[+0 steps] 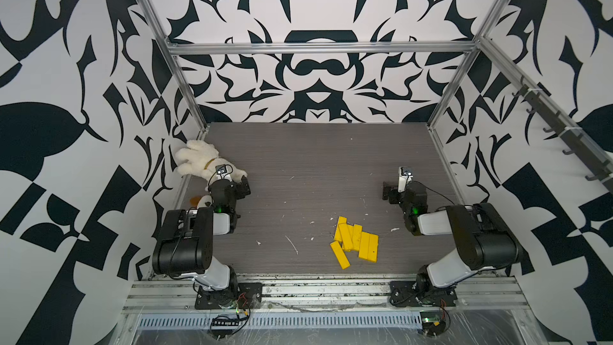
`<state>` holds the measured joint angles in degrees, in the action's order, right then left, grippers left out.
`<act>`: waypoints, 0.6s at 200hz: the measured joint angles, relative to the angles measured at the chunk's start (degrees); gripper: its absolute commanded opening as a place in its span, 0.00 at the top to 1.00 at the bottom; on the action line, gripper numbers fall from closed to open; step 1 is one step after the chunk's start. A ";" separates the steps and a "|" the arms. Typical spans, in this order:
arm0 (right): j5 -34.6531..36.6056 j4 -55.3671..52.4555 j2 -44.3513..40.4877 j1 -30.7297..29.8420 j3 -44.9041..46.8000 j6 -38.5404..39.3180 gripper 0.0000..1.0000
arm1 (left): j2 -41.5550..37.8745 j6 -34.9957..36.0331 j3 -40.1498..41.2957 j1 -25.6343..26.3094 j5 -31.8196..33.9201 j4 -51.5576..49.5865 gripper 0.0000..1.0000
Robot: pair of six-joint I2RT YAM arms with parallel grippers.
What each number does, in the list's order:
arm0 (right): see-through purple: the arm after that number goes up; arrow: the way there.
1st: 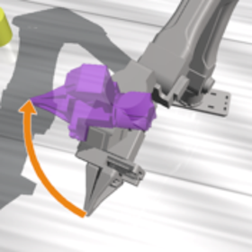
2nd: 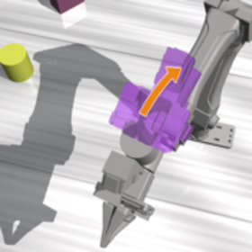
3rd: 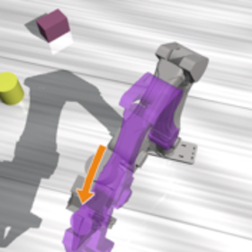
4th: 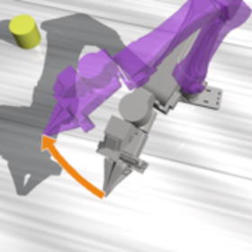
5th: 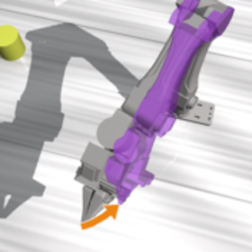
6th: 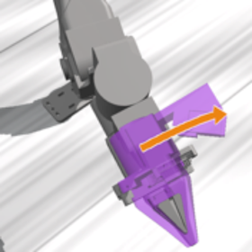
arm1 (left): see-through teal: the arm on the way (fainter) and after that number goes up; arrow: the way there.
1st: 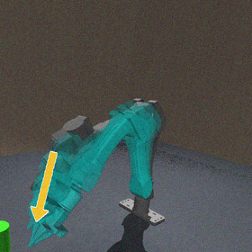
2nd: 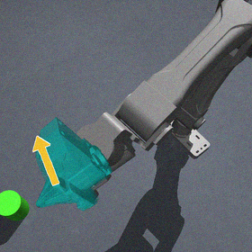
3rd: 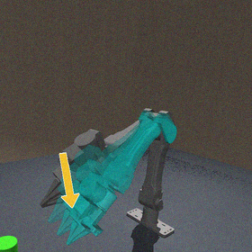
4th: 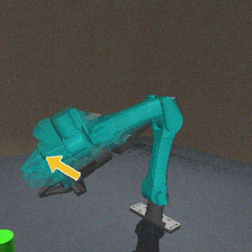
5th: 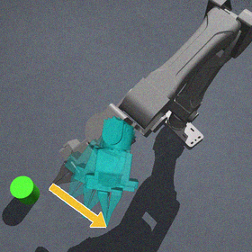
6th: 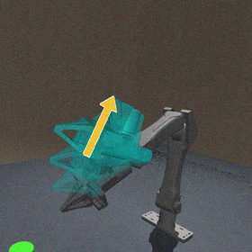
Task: Assemble the number 8 with building blocks
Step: Pick up the building block from the center of the board.
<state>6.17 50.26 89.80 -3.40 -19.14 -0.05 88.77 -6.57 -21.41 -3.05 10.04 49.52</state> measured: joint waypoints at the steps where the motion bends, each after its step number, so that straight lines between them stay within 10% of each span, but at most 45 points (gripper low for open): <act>1: 0.00 0.00 0.00 0.00 0.00 0.00 0.00 | 0.00 -0.02 0.00 0.00 0.00 0.00 0.01; 120: 0.26 -0.37 -0.48 -0.63 0.00 0.17 0.00 | 0.00 -0.02 0.00 0.00 0.00 0.00 0.01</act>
<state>6.44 49.89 89.32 -4.03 -19.14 0.12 88.77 -6.59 -21.41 -3.05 10.04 49.52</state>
